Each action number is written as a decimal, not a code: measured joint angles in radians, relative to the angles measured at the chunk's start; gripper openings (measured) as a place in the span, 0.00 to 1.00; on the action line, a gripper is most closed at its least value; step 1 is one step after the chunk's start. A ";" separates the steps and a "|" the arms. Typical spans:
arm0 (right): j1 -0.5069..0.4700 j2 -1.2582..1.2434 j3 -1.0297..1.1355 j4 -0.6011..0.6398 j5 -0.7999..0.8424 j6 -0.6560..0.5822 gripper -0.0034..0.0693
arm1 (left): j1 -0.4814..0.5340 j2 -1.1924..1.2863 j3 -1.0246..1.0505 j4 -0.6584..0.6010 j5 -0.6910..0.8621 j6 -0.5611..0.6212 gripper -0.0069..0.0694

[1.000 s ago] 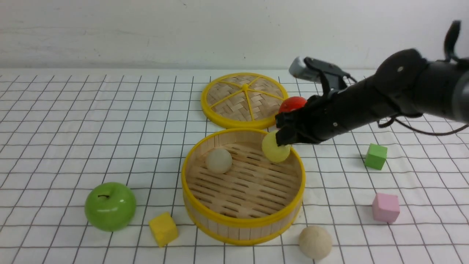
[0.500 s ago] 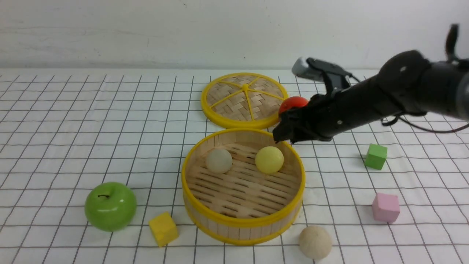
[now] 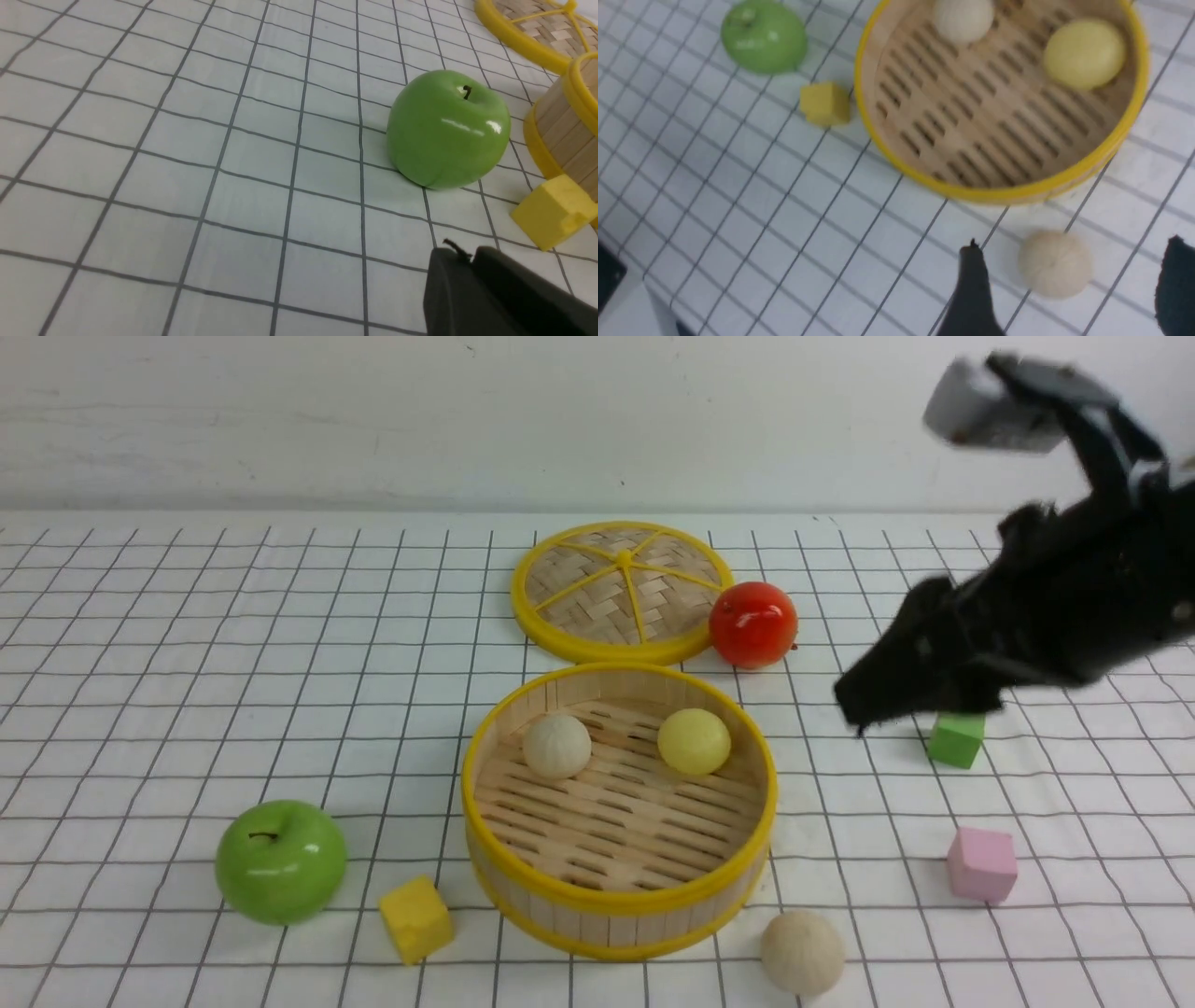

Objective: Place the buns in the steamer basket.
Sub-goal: Use the right arm to grab a steamed stuffed bun

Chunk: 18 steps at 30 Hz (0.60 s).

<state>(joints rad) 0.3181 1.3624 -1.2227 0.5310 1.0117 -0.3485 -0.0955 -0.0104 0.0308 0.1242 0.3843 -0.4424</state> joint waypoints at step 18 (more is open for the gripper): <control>0.140 0.227 0.283 -0.225 -0.375 0.072 0.60 | 0.000 0.000 0.000 0.000 0.000 0.000 0.19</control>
<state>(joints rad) 0.4578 1.5894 -0.9399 0.3063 0.6368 -0.2769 -0.0955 -0.0104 0.0308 0.1242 0.3843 -0.4424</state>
